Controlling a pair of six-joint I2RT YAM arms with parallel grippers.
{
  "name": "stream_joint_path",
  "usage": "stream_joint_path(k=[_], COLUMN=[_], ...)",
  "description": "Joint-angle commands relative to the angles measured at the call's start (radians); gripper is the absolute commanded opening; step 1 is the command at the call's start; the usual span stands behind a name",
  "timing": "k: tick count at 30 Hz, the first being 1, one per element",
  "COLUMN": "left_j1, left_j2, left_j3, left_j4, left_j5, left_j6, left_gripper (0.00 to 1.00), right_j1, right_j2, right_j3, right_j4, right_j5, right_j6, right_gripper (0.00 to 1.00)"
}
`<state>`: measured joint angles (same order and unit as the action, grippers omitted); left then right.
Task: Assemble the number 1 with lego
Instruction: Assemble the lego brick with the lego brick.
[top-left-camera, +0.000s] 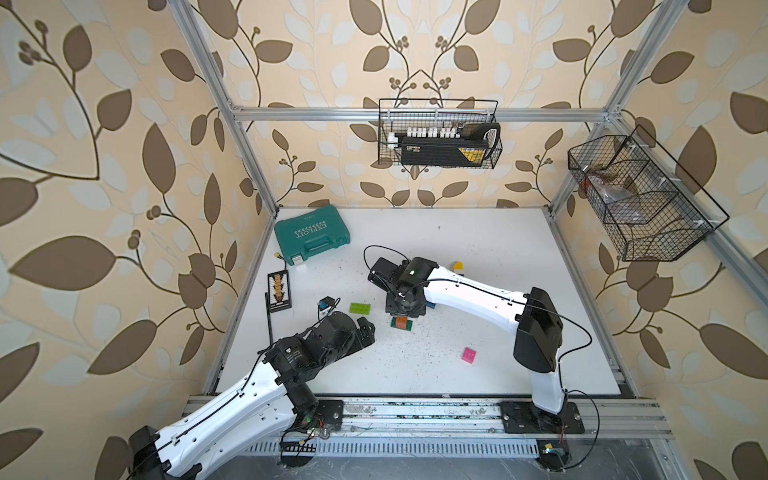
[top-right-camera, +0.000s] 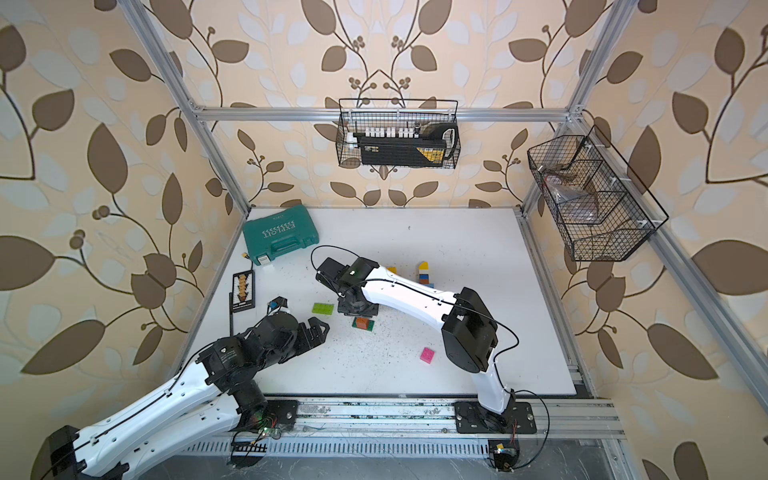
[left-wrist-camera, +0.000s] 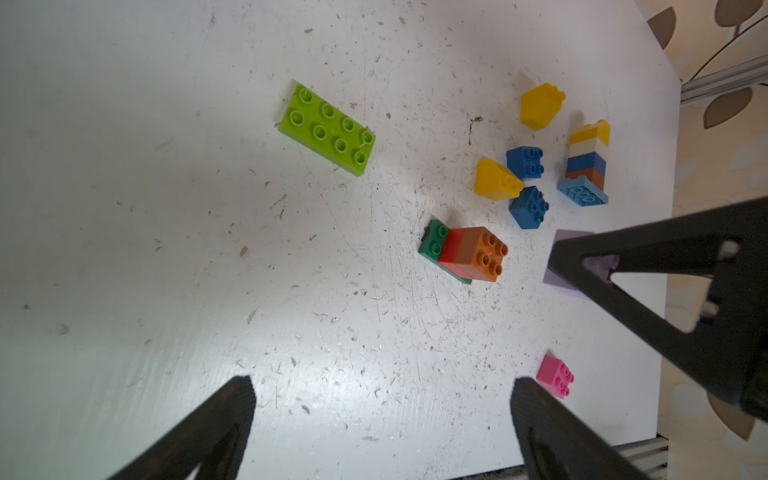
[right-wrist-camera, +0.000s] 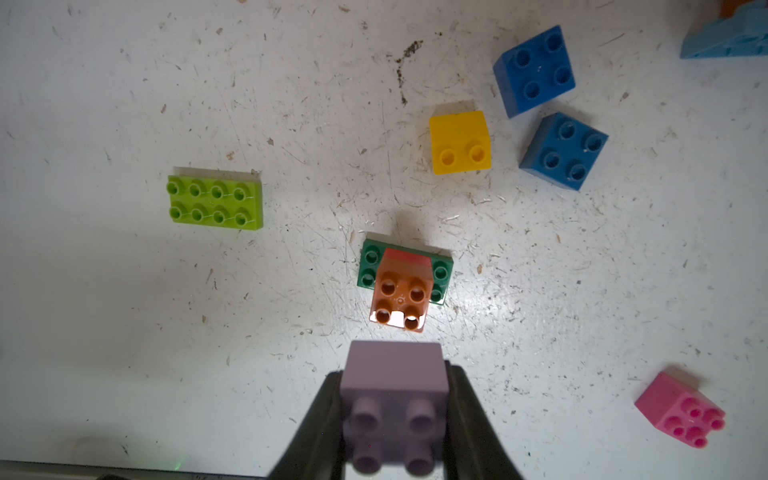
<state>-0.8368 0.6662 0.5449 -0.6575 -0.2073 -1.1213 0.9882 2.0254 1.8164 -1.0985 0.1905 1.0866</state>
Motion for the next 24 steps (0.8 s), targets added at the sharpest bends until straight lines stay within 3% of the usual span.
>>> stream_joint_path(k=[1,8,24], left_j1=[0.008,0.008,0.008], left_j2=[-0.032,-0.128,-0.098], left_j3=[0.028,-0.006,0.006], left_j4=[0.023,0.009,-0.007], left_j5=[-0.013,-0.041,-0.066], left_j6=[0.032,0.011,-0.011], left_gripper=[0.99,0.99,0.99], right_j1=[0.002,-0.029,-0.05], right_j2=[0.052,0.088,0.081], right_j3=[0.079,0.17,0.082], right_j4=[-0.034,-0.038,-0.014], right_j5=[0.009,-0.014,-0.066], right_j6=[-0.035,-0.072,-0.1], right_gripper=[0.15,0.15,0.13])
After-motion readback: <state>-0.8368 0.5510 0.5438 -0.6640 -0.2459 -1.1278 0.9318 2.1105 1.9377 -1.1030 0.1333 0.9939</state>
